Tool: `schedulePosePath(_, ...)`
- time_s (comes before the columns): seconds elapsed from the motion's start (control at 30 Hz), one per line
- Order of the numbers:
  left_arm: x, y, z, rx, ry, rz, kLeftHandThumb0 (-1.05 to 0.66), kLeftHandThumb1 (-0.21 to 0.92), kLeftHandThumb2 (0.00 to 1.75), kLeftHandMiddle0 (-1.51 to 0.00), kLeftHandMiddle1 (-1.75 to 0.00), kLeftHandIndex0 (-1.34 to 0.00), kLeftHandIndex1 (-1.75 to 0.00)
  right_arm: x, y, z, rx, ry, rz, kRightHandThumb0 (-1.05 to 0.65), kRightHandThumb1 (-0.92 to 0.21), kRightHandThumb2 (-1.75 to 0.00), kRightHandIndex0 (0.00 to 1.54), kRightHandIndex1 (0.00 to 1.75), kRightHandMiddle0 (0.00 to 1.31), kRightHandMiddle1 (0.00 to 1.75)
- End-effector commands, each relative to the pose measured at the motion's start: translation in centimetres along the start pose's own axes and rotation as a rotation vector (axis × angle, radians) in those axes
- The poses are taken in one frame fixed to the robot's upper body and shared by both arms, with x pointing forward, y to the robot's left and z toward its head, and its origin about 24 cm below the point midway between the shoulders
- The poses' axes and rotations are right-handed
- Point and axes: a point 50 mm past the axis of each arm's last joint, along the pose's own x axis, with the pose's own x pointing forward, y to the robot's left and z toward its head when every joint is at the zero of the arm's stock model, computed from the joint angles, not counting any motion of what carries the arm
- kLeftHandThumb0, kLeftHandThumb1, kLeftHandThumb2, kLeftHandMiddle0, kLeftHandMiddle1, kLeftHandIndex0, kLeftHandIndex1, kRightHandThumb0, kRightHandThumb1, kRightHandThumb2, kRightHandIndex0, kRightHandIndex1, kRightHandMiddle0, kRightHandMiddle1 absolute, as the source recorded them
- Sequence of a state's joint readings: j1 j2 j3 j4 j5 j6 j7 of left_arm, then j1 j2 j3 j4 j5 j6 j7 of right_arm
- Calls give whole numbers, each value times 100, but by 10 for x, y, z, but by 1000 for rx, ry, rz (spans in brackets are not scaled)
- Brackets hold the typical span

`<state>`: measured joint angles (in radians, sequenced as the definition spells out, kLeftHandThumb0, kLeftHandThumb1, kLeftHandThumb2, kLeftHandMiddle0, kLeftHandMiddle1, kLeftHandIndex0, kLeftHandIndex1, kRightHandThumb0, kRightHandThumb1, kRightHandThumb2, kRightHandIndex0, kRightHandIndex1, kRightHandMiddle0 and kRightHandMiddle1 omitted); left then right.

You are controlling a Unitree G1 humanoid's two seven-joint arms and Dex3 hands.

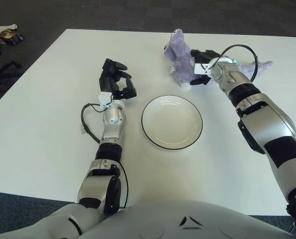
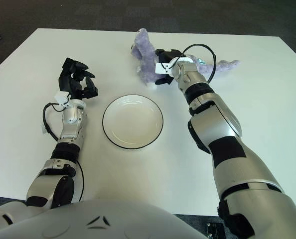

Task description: Put the doll into the plate.

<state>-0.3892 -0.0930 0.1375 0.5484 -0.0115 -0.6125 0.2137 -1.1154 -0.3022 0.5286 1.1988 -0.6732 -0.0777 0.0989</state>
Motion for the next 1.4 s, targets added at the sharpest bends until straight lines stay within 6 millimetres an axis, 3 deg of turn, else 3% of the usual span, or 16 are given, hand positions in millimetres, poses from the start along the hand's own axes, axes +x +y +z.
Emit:
schedulePosePath(0.0,-31,14,-28,25,140,53,-1,17,150,-61,-175,-60,-175,-3,26,-15,47,75,64,-8,0,-123,0,85,0,59)
schedulePosePath(0.13,-31,14,-28,32,140,51,-1,17,150,-61,-175,-60,-175,-3,26,-16,69,80,55,16,4,-136,0,86,0,80)
schedulePosePath(0.27,-31,15,-28,47,141,41,-1,16,150,-61,-175,-60,-175,-3,27,-16,53,80,63,25,4,-141,0,88,0,93)
schedulePosePath(0.33,-31,15,-28,57,142,33,-1,16,150,-62,-175,-61,-175,-3,28,-16,21,74,79,27,3,-143,0,92,0,98)
schedulePosePath(0.4,-31,15,-29,61,142,30,-1,7,158,-77,-175,-63,-167,-4,28,-16,1,70,89,29,-1,-146,0,103,0,112)
schedulePosePath(0.47,-31,15,-28,61,142,30,-2,4,161,-82,-175,-64,-165,-4,28,-17,-4,67,92,30,-3,-148,0,109,0,120)
schedulePosePath(0.77,-31,15,-28,54,134,32,-2,1,165,-88,-175,-63,-166,-6,30,-21,7,47,98,26,-12,-152,0,145,7,160)
schedulePosePath(1.13,-31,16,-28,52,139,28,-2,0,167,-89,-175,-63,-167,-7,32,-26,39,44,97,24,-16,-155,10,170,24,174)
schedulePosePath(1.17,-31,16,-28,51,138,28,-2,0,167,-89,-175,-62,-168,-7,32,-26,47,42,95,30,-29,-137,22,171,27,174)
schedulePosePath(1.23,-31,16,-28,50,138,28,-2,0,167,-89,-175,-62,-168,-8,33,-27,66,38,87,35,-41,-121,32,173,31,174)
schedulePosePath(1.37,-31,16,-28,49,138,27,-2,1,167,-89,-175,-61,-169,-8,33,-28,81,34,80,42,-41,-120,48,174,48,175)
